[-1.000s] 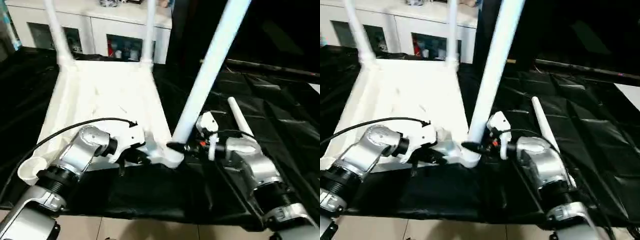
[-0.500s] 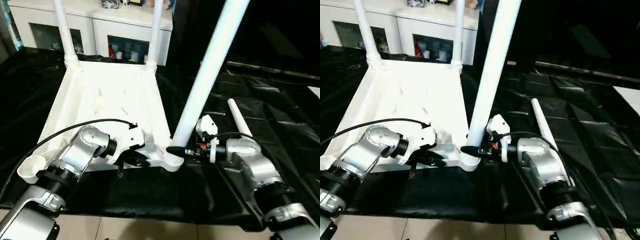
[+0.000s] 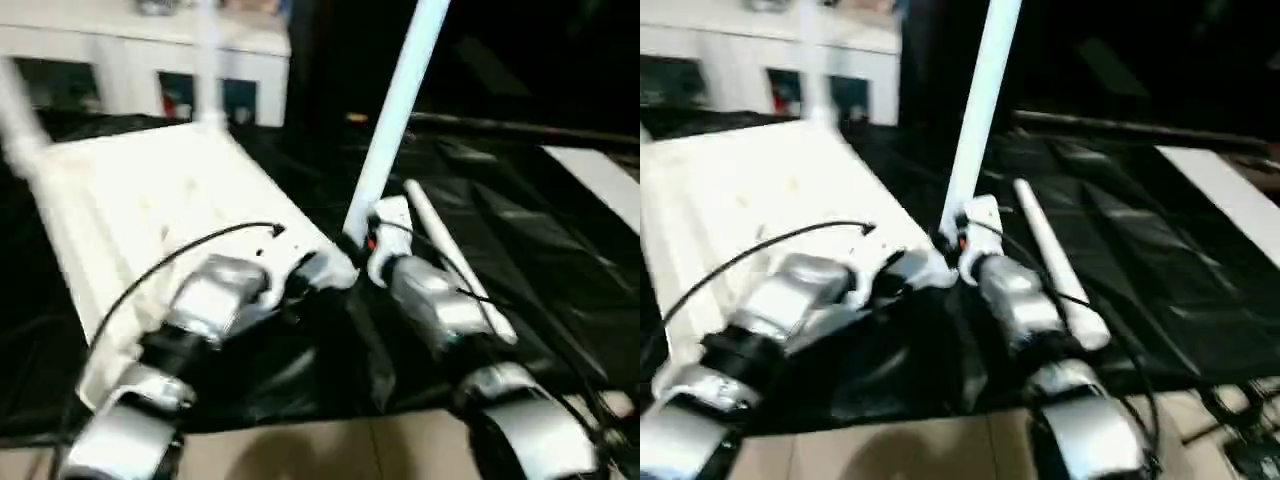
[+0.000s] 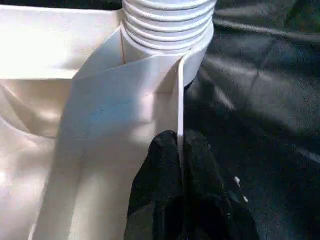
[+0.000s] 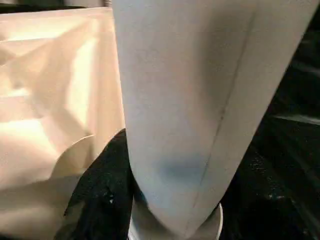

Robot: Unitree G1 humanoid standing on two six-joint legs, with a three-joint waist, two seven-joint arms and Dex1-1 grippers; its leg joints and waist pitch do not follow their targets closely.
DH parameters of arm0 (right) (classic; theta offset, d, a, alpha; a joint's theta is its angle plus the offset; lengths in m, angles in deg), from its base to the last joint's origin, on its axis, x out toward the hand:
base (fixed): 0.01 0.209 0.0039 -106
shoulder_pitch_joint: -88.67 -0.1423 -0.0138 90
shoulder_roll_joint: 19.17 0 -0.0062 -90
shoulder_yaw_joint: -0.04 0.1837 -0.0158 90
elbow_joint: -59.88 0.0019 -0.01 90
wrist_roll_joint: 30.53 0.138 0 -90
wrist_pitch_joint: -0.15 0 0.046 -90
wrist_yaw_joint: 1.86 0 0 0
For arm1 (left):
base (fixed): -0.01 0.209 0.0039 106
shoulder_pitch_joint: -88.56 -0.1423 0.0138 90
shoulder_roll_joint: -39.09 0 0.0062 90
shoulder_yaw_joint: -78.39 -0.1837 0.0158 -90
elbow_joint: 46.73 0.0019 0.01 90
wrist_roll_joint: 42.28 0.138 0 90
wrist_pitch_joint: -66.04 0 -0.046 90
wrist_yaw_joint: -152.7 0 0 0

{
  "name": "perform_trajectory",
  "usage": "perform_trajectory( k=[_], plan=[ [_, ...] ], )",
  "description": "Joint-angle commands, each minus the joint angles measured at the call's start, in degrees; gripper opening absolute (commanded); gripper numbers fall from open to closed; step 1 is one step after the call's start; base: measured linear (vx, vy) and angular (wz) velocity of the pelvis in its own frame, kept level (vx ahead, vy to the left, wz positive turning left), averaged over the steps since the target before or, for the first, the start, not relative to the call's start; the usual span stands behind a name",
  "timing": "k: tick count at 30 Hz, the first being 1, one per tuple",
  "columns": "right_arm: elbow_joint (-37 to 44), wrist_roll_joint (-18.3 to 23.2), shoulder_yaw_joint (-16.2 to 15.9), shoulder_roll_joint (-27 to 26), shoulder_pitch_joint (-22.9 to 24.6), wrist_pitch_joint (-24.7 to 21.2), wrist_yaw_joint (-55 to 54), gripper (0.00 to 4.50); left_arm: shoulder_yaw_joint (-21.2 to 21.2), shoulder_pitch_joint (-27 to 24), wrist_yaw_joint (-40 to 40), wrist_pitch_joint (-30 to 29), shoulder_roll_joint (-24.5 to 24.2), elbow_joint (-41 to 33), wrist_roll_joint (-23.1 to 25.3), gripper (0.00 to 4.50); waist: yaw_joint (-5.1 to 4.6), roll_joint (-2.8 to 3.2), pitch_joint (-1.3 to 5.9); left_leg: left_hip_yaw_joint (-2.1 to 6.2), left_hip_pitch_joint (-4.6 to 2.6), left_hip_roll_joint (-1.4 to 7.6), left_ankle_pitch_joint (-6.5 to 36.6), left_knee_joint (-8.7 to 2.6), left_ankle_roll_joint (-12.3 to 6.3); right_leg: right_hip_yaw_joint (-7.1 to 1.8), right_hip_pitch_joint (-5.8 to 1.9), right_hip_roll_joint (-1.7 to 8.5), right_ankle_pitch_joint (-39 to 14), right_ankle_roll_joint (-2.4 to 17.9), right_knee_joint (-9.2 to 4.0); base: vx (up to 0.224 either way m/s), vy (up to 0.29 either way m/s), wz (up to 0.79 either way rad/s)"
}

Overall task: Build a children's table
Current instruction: Rotate leg to tighten

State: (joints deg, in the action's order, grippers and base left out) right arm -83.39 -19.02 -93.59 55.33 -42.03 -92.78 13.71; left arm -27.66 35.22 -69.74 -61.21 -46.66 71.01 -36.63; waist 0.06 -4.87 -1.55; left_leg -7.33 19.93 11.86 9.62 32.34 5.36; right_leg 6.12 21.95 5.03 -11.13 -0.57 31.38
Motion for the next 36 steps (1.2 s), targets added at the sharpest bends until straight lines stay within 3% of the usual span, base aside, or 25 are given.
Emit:
perform_trajectory(
  k=[1,2,3,4,7,10,12,13,14,18,21,24,26,27,29,31,32,34,36],
  plan=[
    [-11.3,-3.9,0.5,1.3,3.3,-4.5,-7.1,1.89,-0.1,0.8,-0.9,-1.6,3.0,-5.6,-2.3,0.00,-0.32,1.83,1.19,0.95,-0.95,1.22,40.8,-5.48,2.62,-0.70,-0.88,3.21,-31.8,4.2,-5.35,0.000,0.000,0.00],
    [-11.7,-4.1,0.3,0.9,3.1,-4.4,-7.4,1.89,-0.1,0.8,-0.4,-2.2,3.2,-5.8,-2.3,0.00,-0.46,1.82,1.23,0.97,-0.92,1.22,40.8,-5.48,2.56,-0.50,-0.94,3.40,-31.1,4.5,-5.36,0.000,0.000,0.00],
    [-11.9,-4.3,0.0,0.7,2.9,-4.3,-7.4,1.89,-0.1,1.0,0.2,-2.0,3.2,-5.6,-1.9,0.00,-0.61,1.24,1.16,0.96,-0.71,1.22,40.7,-5.50,2.48,-0.33,-0.99,3.49,-31.6,4.3,-5.48,0.000,0.000,0.00],
    [-12.0,-4.3,0.0,0.6,2.9,-4.3,-7.5,1.89,-0.1,1.0,0.3,-2.0,3.2,-5.6,-1.9,0.00,-0.60,1.55,1.08,1.07,-0.73,1.16,40.8,-5.51,2.63,-0.26,-0.97,3.63,-32.4,4.1,-5.54,0.000,0.000,0.00],
    [-13.5,-5.1,-0.1,0.0,2.1,-3.1,-7.7,1.89,0.3,1.5,2.0,-2.4,2.8,-5.3,-1.5,0.00,-0.80,1.43,0.99,0.96,-1.18,0.98,41.0,-5.20,2.42,-0.27,-0.34,3.72,-33.5,4.0,-5.92,0.000,0.000,0.00],
    [-13.8,-5.6,-0.6,0.0,1.9,-1.5,-6.4,1.89,0.3,1.4,1.8,-1.6,2.0,-4.9,-1.2,0.00,-0.92,1.58,0.87,0.99,-1.19,1.00,41.6,-5.26,2.45,-0.19,-0.20,3.66,-33.9,3.7,-6.04,0.000,0.000,0.00],
    [-13.7,-6.1,-1.0,0.2,1.8,0.9,-6.4,1.89,0.2,1.3,1.4,-0.3,1.4,-4.5,-1.0,0.00,-1.01,1.68,0.84,1.02,-1.28,1.01,42.1,-5.30,2.40,-0.14,-0.11,3.66,-33.9,3.7,-6.06,0.000,0.000,0.00],
    [-13.3,-4.5,0.4,0.1,1.6,2.7,-4.3,1.89,-0.4,1.1,0.7,1.8,0.3,-4.2,-0.6,0.00,-1.06,1.83,0.78,1.07,-1.41,1.04,42.8,-5.29,2.29,0.07,-0.05,3.66,-34.2,3.6,-6.16,0.000,0.000,0.00],
    [-13.0,-3.8,1.1,0.1,1.5,3.2,-3.6,2.45,-0.6,0.9,0.2,2.5,-0.2,-4.1,-0.4,0.00,-1.21,1.80,0.73,1.07,-1.36,1.06,43.0,-5.33,2.08,0.15,-0.14,3.63,-34.3,3.6,-6.23,0.000,0.000,0.00],
    [-12.2,-1.5,3.2,0.3,1.0,3.4,0.2,2.76,-0.8,0.3,-1.1,3.7,-1.4,-4.4,-0.7,0.00,-0.62,1.97,0.72,0.60,-1.31,1.15,40.2,-5.30,1.65,-0.87,-0.02,4.11,-32.1,5.2,-6.05,0.000,0.000,0.00],
    [-10.4,0.0,4.0,1.1,0.7,4.3,5.1,3.03,-0.8,0.0,-2.5,4.0,-2.3,-5.0,-1.2,0.00,-0.22,1.75,0.92,0.55,-0.40,1.28,36.8,-5.55,1.78,-1.32,-0.73,4.10,-29.6,6.4,-5.13,0.000,0.000,0.00],
    [-9.4,-0.1,3.6,1.9,0.7,5.3,7.7,3.31,-0.9,0.0,-3.1,4.6,-2.8,-4.9,-1.3,0.00,1.26,1.52,1.53,-0.62,0.35,1.31,26.3,-5.25,0.70,-2.62,-0.97,4.21,-22.0,9.5,-3.83,0.000,0.000,0.00],
    [-9.1,-0.7,3.7,2.3,0.7,6.2,8.8,3.42,-1.1,0.1,-3.6,5.5,-3.2,-4.7,-1.5,0.00,1.60,1.23,1.68,-1.03,0.81,1.36,22.3,-5.26,0.16,-2.78,-1.28,3.94,-18.9,10.1,-3.20,0.000,0.000,0.00],
    [-8.1,-0.9,3.3,2.7,1.0,6.7,10.5,3.48,-1.2,0.1,-4.1,6.0,-3.4,-4.6,-1.5,0.00,2.04,1.16,1.56,-1.47,0.70,1.41,20.9,-5.17,-0.21,-2.99,-0.99,3.80,-18.9,10.1,-3.09,0.000,0.000,0.00],
    [-5.0,-0.8,2.5,3.8,2.2,6.9,15.6,3.64,-1.5,0.1,-5.5,6.8,-3.9,-4.6,-1.8,0.00,3.05,1.08,1.80,-2.30,-0.41,1.52,20.2,-4.56,-0.90,-3.62,-0.18,3.62,-17.5,11.0,-2.85,0.037,-0.019,0.08],
    [-1.6,-0.8,1.2,5.1,3.7,6.9,20.3,3.77,-2.2,-0.1,-7.6,8.6,-4.8,-4.7,-2.0,0.00,3.21,0.81,1.79,-2.55,0.03,1.41,18.6,-4.52,-1.85,-3.68,-0.54,3.21,-15.9,11.5,-2.57,0.074,-0.034,0.13],
    [0.3,-0.6,0.7,6.0,4.6,6.5,22.3,3.89,-2.4,-0.1,-8.1,8.9,-5.2,-4.7,-2.0,0.00,3.57,0.76,2.46,-2.73,0.83,1.33,12.6,-4.09,-2.57,-3.89,-1.26,3.16,-9.3,12.3,-1.16,0.069,-0.026,-0.01],
    [5.0,-0.2,-0.7,8.4,6.7,5.1,27.0,4.01,-2.9,-0.3,-10.5,10.5,-6.3,-4.6,-2.3,0.00,4.05,0.75,2.63,-3.08,0.75,1.12,6.2,-3.53,-4.40,-3.86,-1.53,2.72,-0.5,13.9,-0.25,0.064,-0.027,0.00],
    [8.7,-0.1,-1.8,10.5,8.4,4.3,30.7,4.01,-3.3,-0.5,-12.8,12.2,-7.3,-4.6,-2.7,0.00,4.36,0.66,2.66,-3.21,0.83,0.99,2.9,-3.21,-6.11,-3.77,-1.77,2.54,4.6,15.2,0.26,0.051,-0.018,0.01]
  ],
)
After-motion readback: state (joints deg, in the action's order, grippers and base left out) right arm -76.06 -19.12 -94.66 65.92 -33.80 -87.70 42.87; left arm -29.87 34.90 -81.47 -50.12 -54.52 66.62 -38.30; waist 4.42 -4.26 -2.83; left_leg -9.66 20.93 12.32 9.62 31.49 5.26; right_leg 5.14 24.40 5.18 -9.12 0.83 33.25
